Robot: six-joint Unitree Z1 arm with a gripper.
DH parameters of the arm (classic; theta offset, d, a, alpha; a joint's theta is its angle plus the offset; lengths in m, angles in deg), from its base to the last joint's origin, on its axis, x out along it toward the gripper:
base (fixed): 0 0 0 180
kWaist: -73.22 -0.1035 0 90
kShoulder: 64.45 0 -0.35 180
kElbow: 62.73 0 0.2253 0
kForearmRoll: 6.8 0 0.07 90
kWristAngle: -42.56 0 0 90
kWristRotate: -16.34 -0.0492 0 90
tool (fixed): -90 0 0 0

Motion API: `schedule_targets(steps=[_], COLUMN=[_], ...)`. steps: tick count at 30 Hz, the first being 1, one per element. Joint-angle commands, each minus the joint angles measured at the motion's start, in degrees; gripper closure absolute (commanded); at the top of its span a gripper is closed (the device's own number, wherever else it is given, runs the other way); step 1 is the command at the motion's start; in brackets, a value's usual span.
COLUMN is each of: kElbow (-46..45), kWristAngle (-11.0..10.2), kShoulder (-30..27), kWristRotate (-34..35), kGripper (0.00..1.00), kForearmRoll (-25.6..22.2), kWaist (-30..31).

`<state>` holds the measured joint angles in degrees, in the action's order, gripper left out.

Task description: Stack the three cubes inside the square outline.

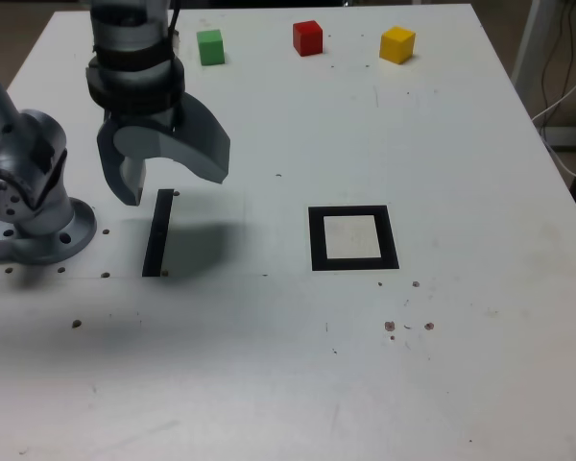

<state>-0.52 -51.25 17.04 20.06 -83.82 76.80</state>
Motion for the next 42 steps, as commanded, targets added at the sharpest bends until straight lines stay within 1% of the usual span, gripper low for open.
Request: schedule_targets(steps=[1, 5, 9, 14, 16, 19, 23, 26, 31, 34, 42], kElbow=[-0.19, -0.69, -1.45, -0.92, -0.2, 1.78, 6.76, 12.22, 21.33, 27.11, 41.81], kWristAngle=[0.03, 0.32, 0.86, 0.75, 0.71, 0.74, 0.06, -1.59, -4.0, -4.7, -6.3], kShoulder=[0.2, 0.22, 0.46, 1.45, 1.99, 2.98, 5.15, 7.98, 13.67, 17.24, 24.45], kWristRotate=[-0.47, -1.25, -2.69, -5.01, -6.72, -11.09, -17.68, -21.52, -25.26, -27.29, -31.82], kGripper=[0.0, 0.0, 0.0, 0.0, 0.01, 0.01, 0.01, 0.01, 0.01, 0.01, 0.01], kForearmRoll=[0.06, 0.58, 2.62, 3.62, 3.53, 2.96, 0.76, -1.64, -6.09, -8.83, -13.37], kWaist=[-0.06, -0.06, -0.55, -1.27, -2.23, -5.28, -10.72, -14.69, -19.68, -22.6, -29.39])
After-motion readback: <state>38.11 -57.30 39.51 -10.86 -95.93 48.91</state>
